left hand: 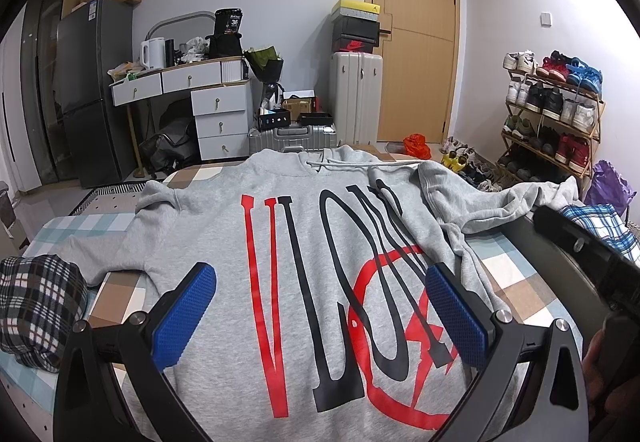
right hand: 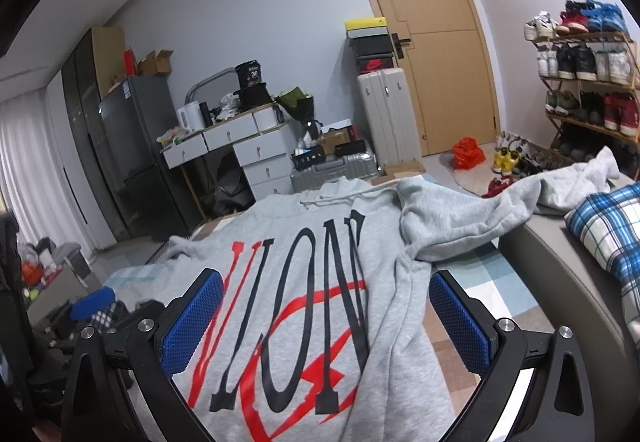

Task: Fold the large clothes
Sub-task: 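Reach the right tool to the hoodie sleeve cuff and close on it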

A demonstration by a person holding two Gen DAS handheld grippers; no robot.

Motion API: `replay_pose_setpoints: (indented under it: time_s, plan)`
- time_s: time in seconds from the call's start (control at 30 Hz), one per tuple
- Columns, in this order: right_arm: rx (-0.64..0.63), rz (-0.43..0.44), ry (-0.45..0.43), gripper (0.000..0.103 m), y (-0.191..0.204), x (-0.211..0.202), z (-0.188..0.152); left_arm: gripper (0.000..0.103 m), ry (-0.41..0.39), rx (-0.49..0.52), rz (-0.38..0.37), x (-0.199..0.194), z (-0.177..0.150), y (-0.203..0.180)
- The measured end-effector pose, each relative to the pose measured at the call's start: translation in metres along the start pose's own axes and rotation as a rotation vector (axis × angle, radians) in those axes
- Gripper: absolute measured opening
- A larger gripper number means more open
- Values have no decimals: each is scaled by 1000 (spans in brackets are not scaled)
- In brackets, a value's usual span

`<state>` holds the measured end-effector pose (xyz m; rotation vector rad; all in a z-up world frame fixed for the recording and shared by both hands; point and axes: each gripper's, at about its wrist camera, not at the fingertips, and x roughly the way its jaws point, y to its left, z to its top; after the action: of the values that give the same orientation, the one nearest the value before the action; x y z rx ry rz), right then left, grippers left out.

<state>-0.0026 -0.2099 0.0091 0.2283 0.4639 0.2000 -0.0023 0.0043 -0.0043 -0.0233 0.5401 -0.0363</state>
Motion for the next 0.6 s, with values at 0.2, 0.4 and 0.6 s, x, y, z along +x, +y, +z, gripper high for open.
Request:
replay_pose_setpoints:
  time_s: [0.2, 0.4, 0.6]
  plan:
    - [111, -3, 1, 103, -46, -10, 51, 102, 28, -2, -17, 4, -1, 1]
    - [130, -130, 77, 103, -135, 3, 125, 102, 60, 41, -39, 8, -3, -6]
    - [414, -333, 291, 103, -287, 47, 163, 102, 83, 144, -14, 15, -12, -14]
